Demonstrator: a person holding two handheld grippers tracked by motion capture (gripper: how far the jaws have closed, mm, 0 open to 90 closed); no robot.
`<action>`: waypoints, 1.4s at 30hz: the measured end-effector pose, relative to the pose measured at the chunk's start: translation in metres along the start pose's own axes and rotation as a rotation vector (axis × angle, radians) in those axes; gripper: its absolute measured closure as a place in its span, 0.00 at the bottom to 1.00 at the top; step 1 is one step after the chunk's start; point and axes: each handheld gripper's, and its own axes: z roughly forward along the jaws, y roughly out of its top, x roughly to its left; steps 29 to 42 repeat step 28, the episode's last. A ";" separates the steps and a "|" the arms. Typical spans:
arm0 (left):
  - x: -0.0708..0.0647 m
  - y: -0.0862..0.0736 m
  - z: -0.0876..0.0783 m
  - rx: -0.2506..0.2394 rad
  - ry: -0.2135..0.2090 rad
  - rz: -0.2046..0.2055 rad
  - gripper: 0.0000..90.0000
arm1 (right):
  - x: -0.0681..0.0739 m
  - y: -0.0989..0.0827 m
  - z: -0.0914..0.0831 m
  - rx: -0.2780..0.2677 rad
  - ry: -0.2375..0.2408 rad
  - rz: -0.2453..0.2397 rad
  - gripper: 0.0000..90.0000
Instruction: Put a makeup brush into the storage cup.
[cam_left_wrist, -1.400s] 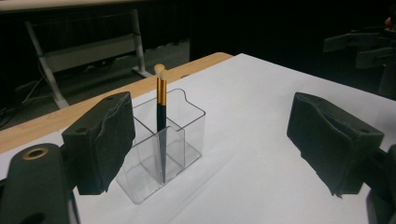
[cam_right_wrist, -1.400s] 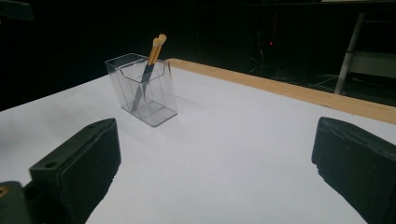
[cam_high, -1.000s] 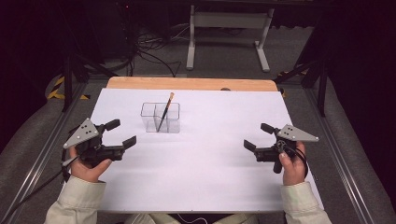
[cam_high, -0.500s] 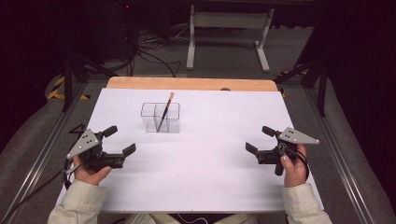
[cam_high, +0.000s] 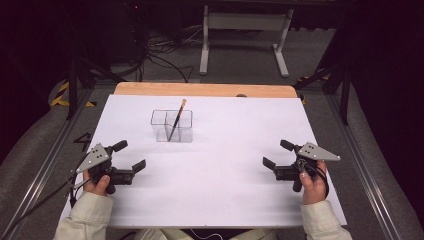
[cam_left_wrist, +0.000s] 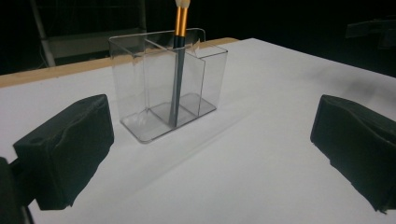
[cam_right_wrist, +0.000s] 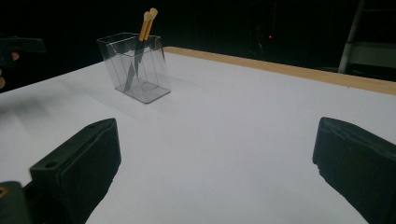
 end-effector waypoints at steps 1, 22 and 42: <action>0.000 -0.002 0.000 -0.003 -0.006 -0.007 0.00 | -0.001 -0.003 0.000 -0.001 0.001 0.001 0.02; 0.008 -0.019 0.006 0.032 -0.003 -0.017 0.00 | -0.010 -0.022 0.005 0.023 -0.009 0.013 0.02; 0.007 -0.017 0.005 0.045 0.006 0.003 0.00 | -0.010 -0.019 0.003 0.021 -0.011 0.013 0.02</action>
